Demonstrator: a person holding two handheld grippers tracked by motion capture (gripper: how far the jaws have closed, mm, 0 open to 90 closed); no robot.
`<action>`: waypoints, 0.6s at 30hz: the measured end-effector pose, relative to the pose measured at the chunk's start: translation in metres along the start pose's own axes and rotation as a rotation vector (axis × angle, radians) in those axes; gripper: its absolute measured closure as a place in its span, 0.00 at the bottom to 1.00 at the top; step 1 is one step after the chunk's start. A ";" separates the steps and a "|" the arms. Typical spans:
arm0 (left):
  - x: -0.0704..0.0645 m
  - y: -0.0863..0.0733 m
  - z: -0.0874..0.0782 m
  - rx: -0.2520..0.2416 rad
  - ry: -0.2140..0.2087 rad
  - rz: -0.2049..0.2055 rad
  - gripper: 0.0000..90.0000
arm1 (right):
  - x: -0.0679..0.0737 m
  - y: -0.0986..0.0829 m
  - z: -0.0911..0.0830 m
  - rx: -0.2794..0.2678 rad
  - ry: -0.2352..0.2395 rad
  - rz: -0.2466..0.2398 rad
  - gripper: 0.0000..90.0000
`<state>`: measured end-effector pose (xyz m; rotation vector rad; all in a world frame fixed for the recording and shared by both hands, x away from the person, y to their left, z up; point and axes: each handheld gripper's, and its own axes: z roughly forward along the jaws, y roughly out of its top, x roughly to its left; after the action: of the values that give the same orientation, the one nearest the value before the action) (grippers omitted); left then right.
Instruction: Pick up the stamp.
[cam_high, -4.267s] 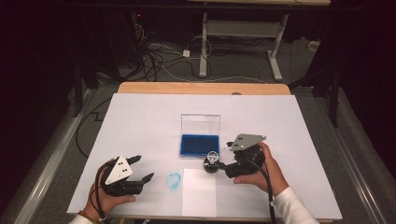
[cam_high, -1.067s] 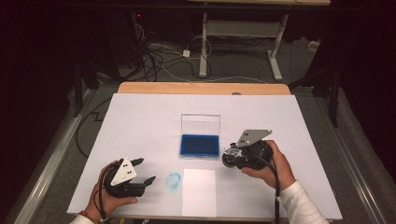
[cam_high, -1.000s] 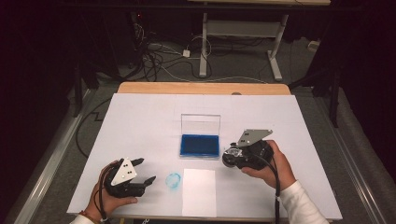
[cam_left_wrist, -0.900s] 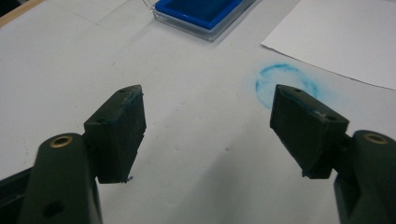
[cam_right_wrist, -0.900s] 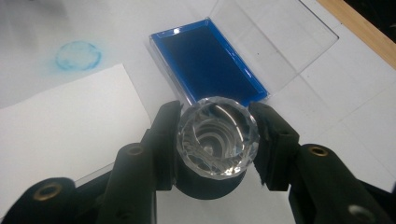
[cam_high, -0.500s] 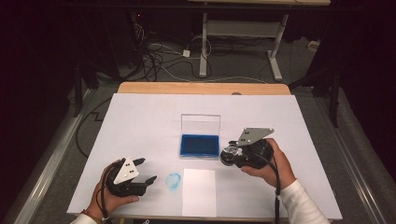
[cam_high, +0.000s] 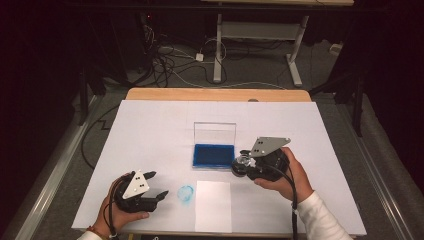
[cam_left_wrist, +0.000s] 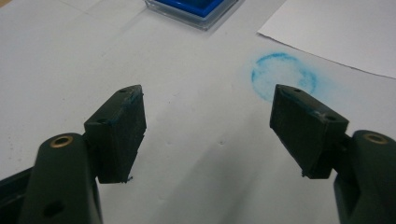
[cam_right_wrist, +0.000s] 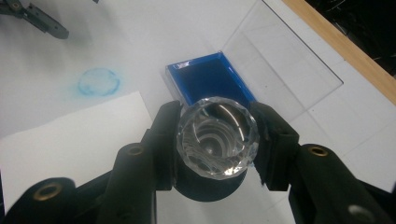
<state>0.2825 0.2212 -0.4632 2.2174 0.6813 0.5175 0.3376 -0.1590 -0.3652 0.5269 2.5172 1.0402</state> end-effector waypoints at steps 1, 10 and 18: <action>0.000 0.001 0.000 -0.002 -0.003 -0.001 0.29 | 0.001 0.001 0.000 -0.001 0.002 -0.001 0.63; -0.001 0.004 0.005 -0.012 -0.015 -0.016 0.27 | 0.006 0.008 0.003 -0.016 0.017 -0.016 0.63; -0.001 0.009 0.005 -0.025 -0.016 -0.005 0.27 | 0.012 0.017 0.010 -0.033 0.035 -0.040 0.63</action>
<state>0.2874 0.2122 -0.4598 2.1939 0.6679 0.5026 0.3349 -0.1360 -0.3611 0.4508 2.5253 1.0827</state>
